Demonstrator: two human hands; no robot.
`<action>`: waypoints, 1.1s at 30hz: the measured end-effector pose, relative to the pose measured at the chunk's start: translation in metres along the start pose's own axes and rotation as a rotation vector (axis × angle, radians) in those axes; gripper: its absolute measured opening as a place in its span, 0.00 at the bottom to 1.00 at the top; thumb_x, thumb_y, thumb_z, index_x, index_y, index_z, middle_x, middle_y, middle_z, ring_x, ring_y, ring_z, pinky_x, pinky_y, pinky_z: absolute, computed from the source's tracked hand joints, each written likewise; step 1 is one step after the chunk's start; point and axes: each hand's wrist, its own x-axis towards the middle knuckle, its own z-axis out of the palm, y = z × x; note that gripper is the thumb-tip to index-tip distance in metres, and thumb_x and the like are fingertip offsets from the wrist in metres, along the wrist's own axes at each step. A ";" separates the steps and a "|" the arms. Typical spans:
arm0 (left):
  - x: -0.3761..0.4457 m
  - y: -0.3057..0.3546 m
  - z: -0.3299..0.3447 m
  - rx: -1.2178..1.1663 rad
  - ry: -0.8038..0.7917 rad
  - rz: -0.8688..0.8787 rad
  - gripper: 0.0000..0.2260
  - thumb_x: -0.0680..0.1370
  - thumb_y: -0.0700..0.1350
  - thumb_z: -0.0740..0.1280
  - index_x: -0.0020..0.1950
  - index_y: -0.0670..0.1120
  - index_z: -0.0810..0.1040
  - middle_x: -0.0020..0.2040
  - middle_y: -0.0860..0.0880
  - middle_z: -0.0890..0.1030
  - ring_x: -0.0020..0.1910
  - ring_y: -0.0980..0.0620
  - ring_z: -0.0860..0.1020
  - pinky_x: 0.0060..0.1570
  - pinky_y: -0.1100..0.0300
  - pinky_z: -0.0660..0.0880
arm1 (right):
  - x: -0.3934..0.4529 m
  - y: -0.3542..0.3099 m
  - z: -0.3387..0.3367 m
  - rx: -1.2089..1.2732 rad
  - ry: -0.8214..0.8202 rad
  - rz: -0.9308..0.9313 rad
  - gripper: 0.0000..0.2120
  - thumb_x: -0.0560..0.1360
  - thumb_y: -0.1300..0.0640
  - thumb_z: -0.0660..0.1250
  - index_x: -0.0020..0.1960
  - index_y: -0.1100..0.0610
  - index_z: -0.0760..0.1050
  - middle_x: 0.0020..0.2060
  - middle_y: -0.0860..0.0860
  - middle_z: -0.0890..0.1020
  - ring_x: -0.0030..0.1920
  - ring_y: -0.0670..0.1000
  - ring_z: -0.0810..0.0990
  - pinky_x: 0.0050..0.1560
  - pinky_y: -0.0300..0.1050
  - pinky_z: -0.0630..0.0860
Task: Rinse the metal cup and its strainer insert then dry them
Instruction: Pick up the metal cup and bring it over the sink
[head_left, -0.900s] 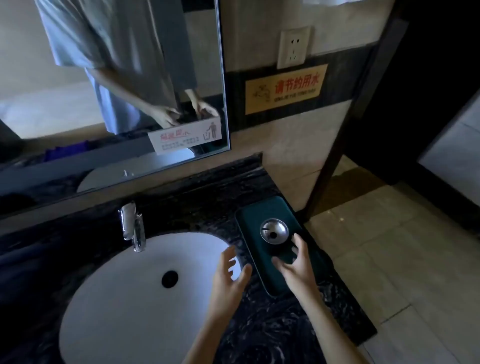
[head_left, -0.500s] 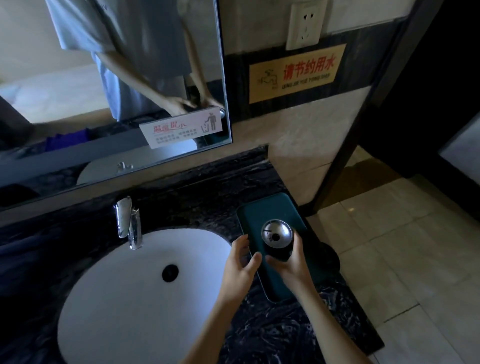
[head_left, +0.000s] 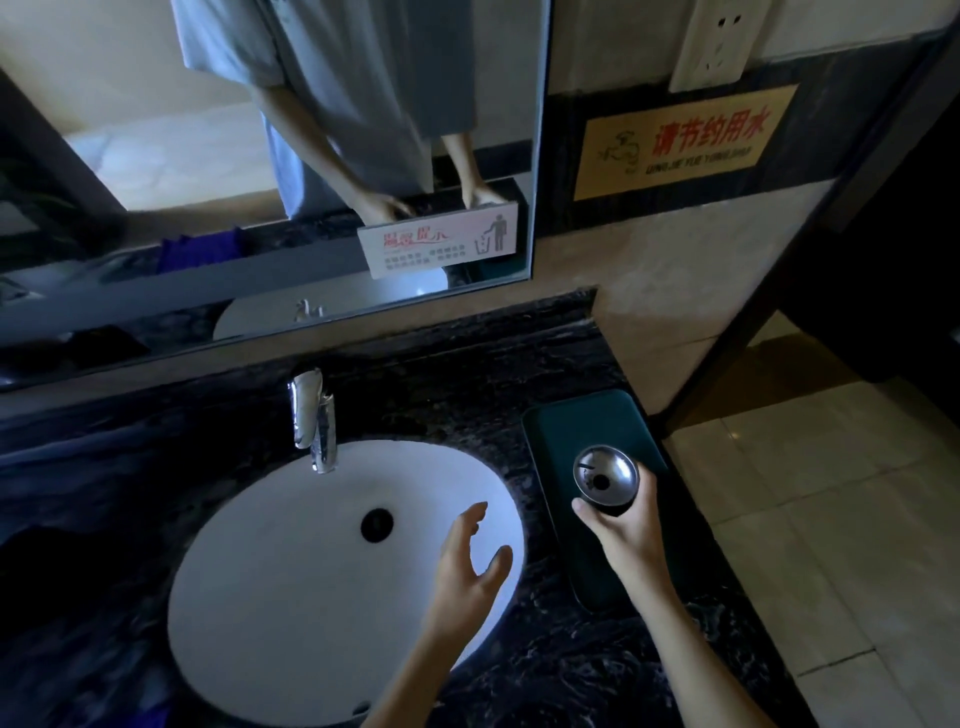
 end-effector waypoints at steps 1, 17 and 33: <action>-0.002 -0.003 -0.004 0.023 0.008 0.016 0.24 0.81 0.46 0.69 0.76 0.51 0.67 0.74 0.55 0.72 0.72 0.55 0.69 0.72 0.57 0.66 | -0.003 -0.004 0.003 -0.002 -0.002 -0.006 0.33 0.70 0.62 0.79 0.69 0.52 0.67 0.60 0.47 0.77 0.58 0.34 0.76 0.56 0.29 0.72; -0.105 -0.159 -0.111 0.675 0.200 -0.117 0.26 0.75 0.58 0.66 0.71 0.50 0.75 0.72 0.46 0.76 0.70 0.41 0.75 0.62 0.43 0.77 | -0.107 -0.040 0.140 -0.091 -0.498 -0.098 0.32 0.68 0.61 0.80 0.66 0.49 0.69 0.60 0.44 0.79 0.59 0.38 0.78 0.57 0.30 0.74; -0.045 -0.105 -0.183 -0.426 0.303 0.078 0.30 0.74 0.35 0.78 0.71 0.48 0.69 0.63 0.50 0.82 0.61 0.53 0.82 0.58 0.61 0.79 | -0.127 -0.096 0.243 -0.051 -0.939 0.057 0.28 0.73 0.54 0.77 0.69 0.47 0.70 0.64 0.45 0.80 0.63 0.36 0.78 0.60 0.33 0.75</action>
